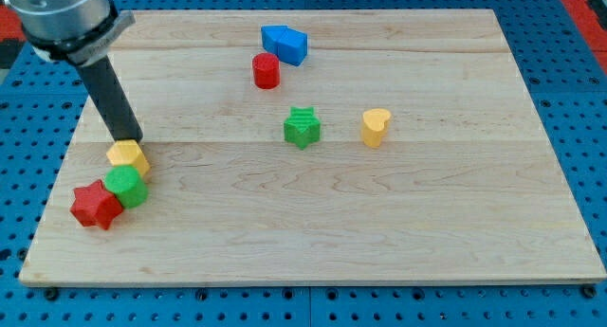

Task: Push the green star towards the red circle

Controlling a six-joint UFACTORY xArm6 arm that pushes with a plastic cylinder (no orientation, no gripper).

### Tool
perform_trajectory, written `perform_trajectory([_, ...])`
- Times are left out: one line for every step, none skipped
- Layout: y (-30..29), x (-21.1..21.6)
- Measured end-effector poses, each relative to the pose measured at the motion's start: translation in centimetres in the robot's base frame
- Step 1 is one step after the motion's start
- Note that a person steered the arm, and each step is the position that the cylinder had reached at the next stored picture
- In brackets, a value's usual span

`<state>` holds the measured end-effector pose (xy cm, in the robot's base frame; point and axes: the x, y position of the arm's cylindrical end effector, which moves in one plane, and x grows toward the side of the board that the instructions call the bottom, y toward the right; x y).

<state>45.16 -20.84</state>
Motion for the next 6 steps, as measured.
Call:
perform_trajectory([1.8, -1.9])
perform_trajectory([12.0, 0.7])
perform_trajectory([20.9, 2.4])
perform_trajectory([21.7, -1.2])
perform_trajectory([14.8, -2.2])
perform_trajectory([14.9, -0.8])
